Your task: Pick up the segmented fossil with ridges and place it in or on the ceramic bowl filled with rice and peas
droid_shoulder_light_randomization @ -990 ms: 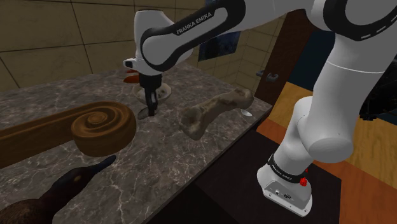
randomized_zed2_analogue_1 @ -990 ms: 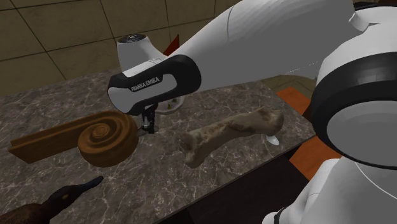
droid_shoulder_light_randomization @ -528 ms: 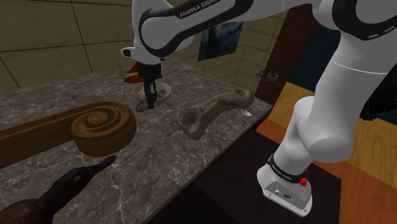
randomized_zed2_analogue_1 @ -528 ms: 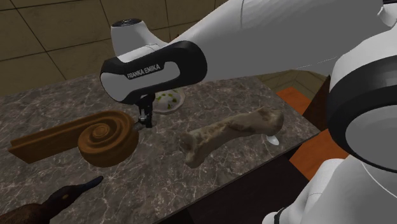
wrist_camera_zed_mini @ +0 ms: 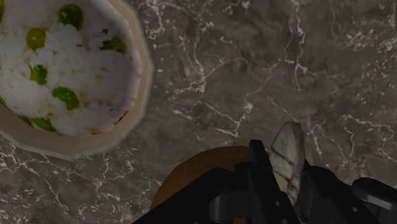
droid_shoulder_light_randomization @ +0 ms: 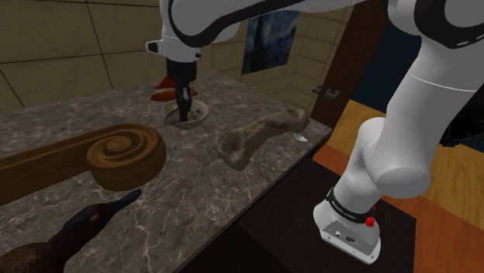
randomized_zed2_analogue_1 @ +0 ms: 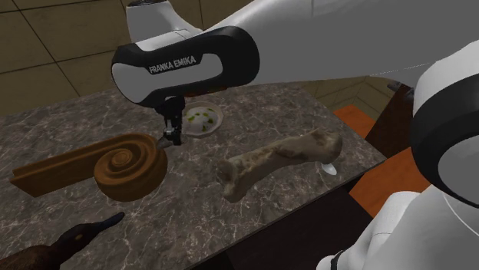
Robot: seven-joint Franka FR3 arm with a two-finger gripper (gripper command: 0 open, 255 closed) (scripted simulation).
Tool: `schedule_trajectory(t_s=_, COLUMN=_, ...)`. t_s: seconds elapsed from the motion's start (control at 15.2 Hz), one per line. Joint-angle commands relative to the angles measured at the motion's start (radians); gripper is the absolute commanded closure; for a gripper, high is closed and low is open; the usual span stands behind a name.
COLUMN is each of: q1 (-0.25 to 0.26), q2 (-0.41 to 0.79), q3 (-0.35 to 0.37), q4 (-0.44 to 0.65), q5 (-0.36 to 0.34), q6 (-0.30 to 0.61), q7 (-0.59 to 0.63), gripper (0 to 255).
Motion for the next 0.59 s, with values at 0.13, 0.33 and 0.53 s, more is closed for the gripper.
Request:
schedule_trajectory(t_s=0.13, q1=0.000, q2=-0.011, q3=0.000, q4=0.044, q5=-0.002, q6=-0.055, q7=0.005, gripper=255)
schedule_trajectory(t_s=0.33, q1=-0.022, q2=0.023, q3=-0.021, q4=0.089, q5=-0.002, q6=-0.069, q7=-0.036, gripper=255)
schedule_trajectory(t_s=0.53, q1=-0.055, q2=0.081, q3=-0.049, q4=0.163, q5=0.000, q6=-0.091, q7=-0.097, gripper=255)
